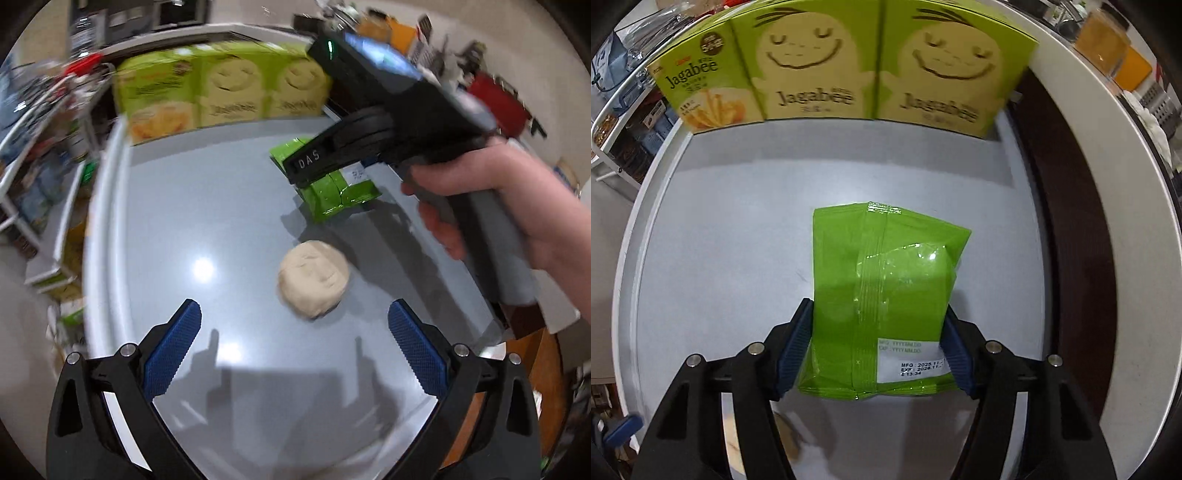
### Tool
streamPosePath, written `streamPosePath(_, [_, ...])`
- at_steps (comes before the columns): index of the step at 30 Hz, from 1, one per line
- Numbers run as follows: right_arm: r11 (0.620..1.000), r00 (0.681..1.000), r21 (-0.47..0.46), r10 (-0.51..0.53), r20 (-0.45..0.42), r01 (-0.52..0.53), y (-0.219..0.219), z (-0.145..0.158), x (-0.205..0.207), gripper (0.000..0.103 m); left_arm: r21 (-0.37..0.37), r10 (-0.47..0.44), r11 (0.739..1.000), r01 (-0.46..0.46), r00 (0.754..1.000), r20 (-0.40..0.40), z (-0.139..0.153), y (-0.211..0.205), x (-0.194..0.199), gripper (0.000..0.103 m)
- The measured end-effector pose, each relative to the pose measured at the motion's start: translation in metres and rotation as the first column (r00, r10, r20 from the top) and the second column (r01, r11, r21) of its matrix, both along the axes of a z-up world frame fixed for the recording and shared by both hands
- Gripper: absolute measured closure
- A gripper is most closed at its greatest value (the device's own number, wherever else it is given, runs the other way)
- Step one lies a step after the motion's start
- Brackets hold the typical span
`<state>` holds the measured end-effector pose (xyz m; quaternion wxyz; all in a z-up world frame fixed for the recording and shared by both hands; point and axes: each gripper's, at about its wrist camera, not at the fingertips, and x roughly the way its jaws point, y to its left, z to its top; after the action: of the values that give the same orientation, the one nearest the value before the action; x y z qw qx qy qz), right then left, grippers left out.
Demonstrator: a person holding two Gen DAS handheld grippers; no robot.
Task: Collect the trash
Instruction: 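Grasp the green chip bag with the right gripper while the left grasps the round bun, then carry the chip bag and bun over the white bin with both grippers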
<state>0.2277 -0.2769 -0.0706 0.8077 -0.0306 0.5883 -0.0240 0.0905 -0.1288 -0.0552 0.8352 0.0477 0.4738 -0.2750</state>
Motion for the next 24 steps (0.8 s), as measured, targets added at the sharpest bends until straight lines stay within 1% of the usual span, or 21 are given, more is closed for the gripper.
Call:
streamPosePath(1, [1.0,1.0,-0.002,-0.003,0.003,0.003,-0.004,-0.001,-0.003,0.038,0.011,-0.023,1.0,0.023,1.0,-0.002,-0.006,-0.012,0.005,0.01])
streamPosePath(2, [1.0,1.0,-0.002,-0.008,0.004,0.008,-0.008,-0.001,-0.005,0.038,0.02,-0.037,0.999,0.037,0.999,-0.002,-0.009,-0.018,0.008,0.02])
streamPosePath(3, [1.0,1.0,0.003,-0.015,0.004,0.015,-0.011,-0.002,-0.008,0.038,0.037,-0.048,0.998,0.048,0.999,-0.002,-0.012,-0.025,0.01,0.024])
streamPosePath(5, [1.0,1.0,0.016,-0.019,0.005,0.019,-0.018,-0.003,-0.008,0.038,0.068,-0.072,0.995,0.073,0.997,-0.015,-0.021,-0.037,0.016,0.044])
streamPosePath(6, [1.0,1.0,0.018,-0.017,0.005,0.017,-0.019,-0.003,-0.01,0.038,0.078,-0.074,0.994,0.075,0.997,-0.023,-0.025,-0.039,0.018,0.046])
streamPosePath(7, [1.0,1.0,0.017,-0.013,0.006,0.013,-0.02,-0.003,-0.012,0.038,0.082,-0.073,0.994,0.076,0.997,-0.034,-0.029,-0.04,0.019,0.05])
streamPosePath(9, [1.0,1.0,0.019,-0.003,0.011,0.003,-0.02,-0.002,-0.016,0.038,0.08,-0.074,0.994,0.075,0.997,-0.019,-0.028,-0.038,0.016,0.051])
streamPosePath(11, [1.0,1.0,0.02,0.005,0.016,-0.005,-0.019,-0.003,-0.024,0.038,0.094,-0.071,0.993,0.072,0.997,-0.013,-0.028,-0.031,0.012,0.051])
streamPosePath(14, [0.999,1.0,0.041,0.017,0.022,-0.018,-0.014,-0.004,-0.044,0.038,0.103,-0.042,0.994,0.043,0.999,-0.005,-0.026,-0.012,0.002,0.051])
streamPosePath(16, [0.998,0.999,0.053,0.02,0.029,-0.021,-0.007,-0.011,-0.076,0.039,0.09,-0.006,0.996,0.007,1.0,-0.014,-0.025,0.007,-0.003,0.051])
streamPosePath(20, [0.993,0.999,0.117,0.03,0.031,-0.033,0.001,-0.011,-0.111,0.039,0.085,0.042,0.996,-0.041,0.999,-0.006,-0.018,0.03,-0.013,0.051])
streamPosePath(22, [0.989,0.998,0.144,0.042,0.037,-0.047,0.004,-0.01,-0.126,0.039,0.085,0.059,0.995,-0.059,0.998,0.003,-0.015,0.038,-0.019,0.051])
streamPosePath(24, [0.987,0.997,0.145,0.058,0.05,-0.065,0.013,-0.003,-0.144,0.039,0.082,0.068,0.994,-0.069,0.998,0.011,-0.014,0.036,-0.015,0.051])
